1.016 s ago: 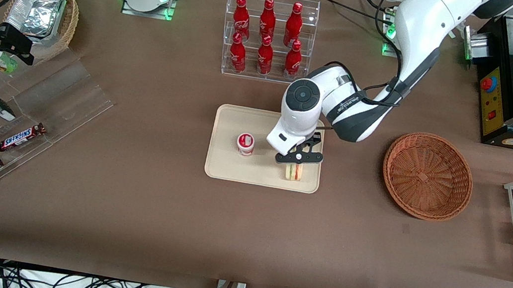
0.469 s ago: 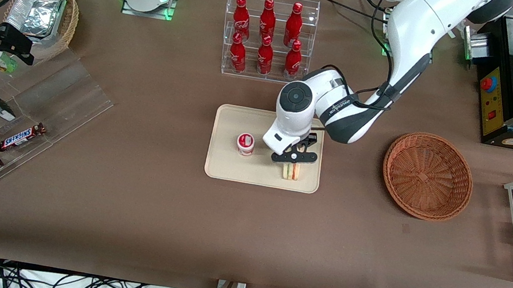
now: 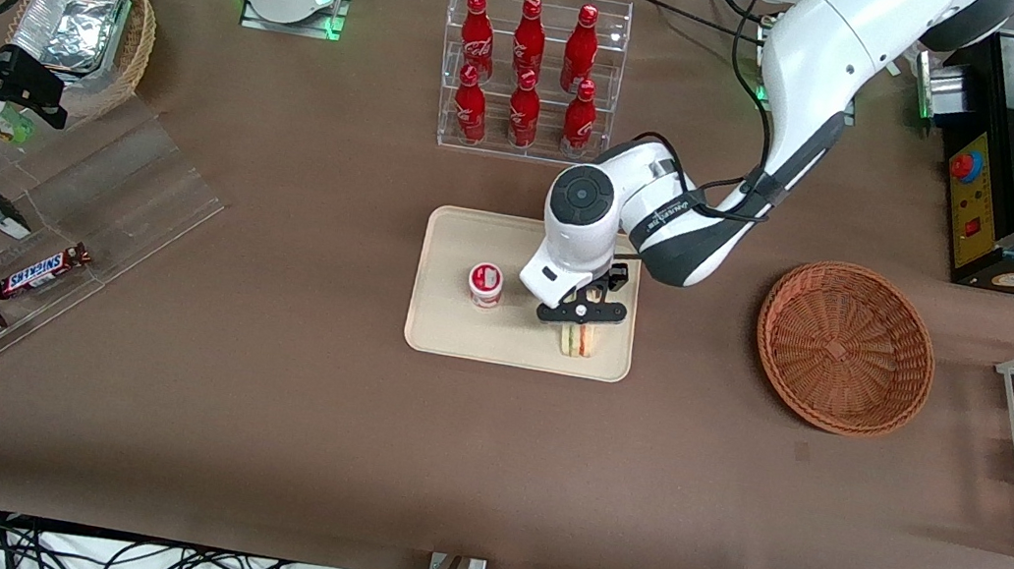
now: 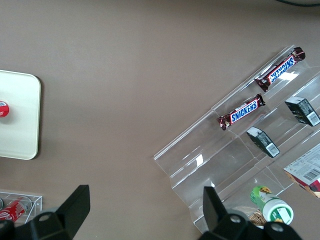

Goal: Place sandwich from basket to tray

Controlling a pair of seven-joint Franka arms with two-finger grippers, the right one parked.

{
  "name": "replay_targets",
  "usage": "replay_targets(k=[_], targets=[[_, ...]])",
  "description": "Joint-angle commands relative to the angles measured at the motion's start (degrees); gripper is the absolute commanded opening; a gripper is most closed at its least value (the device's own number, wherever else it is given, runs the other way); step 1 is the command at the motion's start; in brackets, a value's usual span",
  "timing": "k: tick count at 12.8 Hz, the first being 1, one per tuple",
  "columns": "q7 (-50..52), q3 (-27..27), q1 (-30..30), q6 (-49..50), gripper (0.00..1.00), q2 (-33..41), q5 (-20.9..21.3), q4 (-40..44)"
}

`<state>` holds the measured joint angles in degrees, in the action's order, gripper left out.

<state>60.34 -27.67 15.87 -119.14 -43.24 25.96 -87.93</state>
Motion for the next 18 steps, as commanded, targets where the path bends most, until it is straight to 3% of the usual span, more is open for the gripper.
replay_targets(k=[1,11,14,18], targets=[[1.1,0.2,0.1,0.7,1.00,0.3,1.5,1.5],[-0.6,-0.5,-7.9,9.5,1.00,11.1,-2.9,3.3],[-11.0,-0.6,-12.0,18.2,1.00,11.2,-7.6,9.9],[-20.2,0.2,-14.9,21.7,1.00,13.4,-10.0,10.9]])
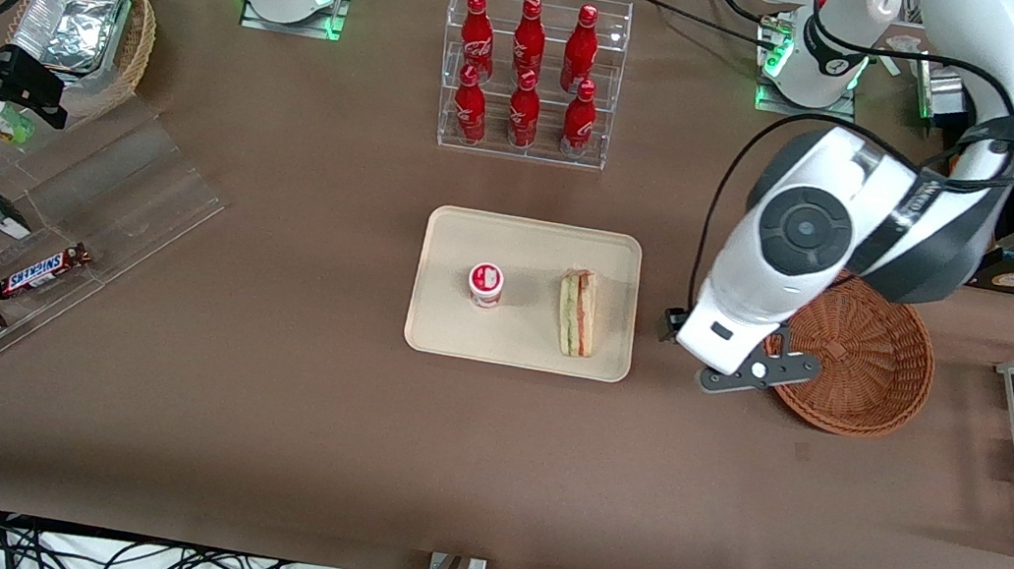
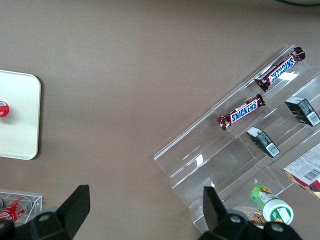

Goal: Place sandwich from basket to tray

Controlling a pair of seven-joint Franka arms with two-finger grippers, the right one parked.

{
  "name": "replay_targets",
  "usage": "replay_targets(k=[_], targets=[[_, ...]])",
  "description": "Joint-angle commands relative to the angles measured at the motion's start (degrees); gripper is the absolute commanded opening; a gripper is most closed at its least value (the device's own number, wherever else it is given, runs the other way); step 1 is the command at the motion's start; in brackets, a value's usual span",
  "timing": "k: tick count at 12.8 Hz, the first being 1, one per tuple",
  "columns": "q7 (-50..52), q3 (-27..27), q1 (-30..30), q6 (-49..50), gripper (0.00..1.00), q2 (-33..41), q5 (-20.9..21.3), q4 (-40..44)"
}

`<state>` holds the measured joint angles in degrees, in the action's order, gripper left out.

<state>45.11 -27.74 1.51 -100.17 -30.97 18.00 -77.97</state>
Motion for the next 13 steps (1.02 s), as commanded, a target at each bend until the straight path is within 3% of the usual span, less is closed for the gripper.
replay_targets(k=[1,8,13], targets=[[-8.2,1.0,-0.7,5.1,1.00,1.2,-2.4,1.9],[-32.9,15.9,-1.1,12.6,1.00,4.7,-11.7,6.2],[-42.2,21.9,-0.9,13.0,1.00,5.1,-12.5,6.2]])
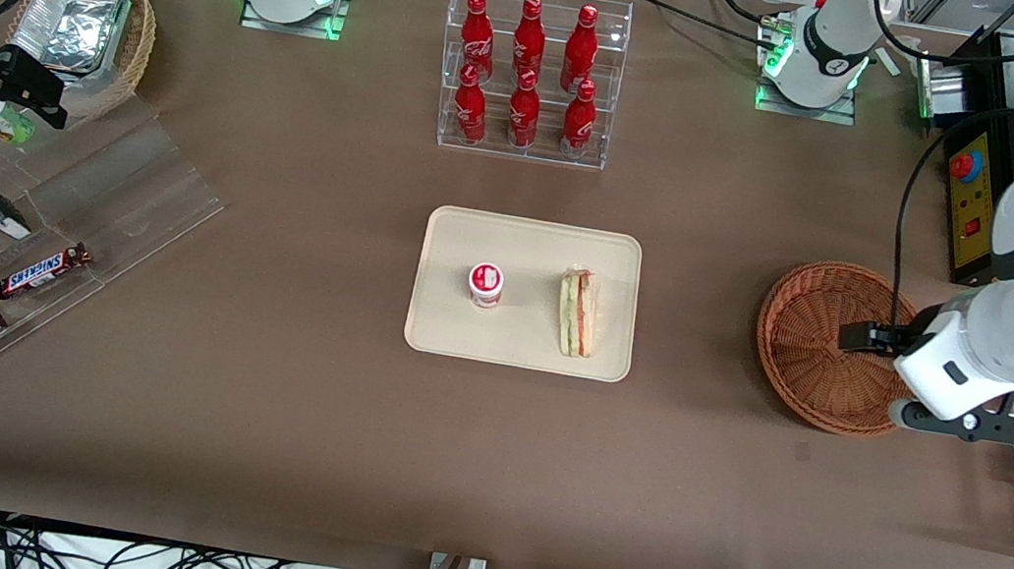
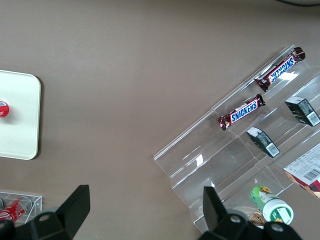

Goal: Place sandwich from basket to tray

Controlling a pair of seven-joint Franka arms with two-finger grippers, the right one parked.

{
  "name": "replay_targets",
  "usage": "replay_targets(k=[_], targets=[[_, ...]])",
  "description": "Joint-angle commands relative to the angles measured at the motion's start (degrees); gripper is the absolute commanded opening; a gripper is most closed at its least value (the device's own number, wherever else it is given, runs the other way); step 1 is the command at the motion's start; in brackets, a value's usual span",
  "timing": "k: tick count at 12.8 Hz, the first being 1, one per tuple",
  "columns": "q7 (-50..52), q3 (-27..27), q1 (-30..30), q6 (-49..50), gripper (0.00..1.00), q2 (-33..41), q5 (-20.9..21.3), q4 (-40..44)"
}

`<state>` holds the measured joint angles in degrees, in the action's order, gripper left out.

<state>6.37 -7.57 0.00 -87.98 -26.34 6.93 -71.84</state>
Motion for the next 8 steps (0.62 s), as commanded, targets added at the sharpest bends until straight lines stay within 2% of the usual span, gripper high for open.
replay_targets(k=[1,5,8], targets=[[-4.0,2.0,0.6,0.6,1.00,0.3,-1.5,0.0],[-4.2,2.2,0.6,0.4,1.00,-0.9,-4.2,0.0],[-7.0,2.2,0.7,-1.8,1.00,-1.2,-4.3,-0.1]])
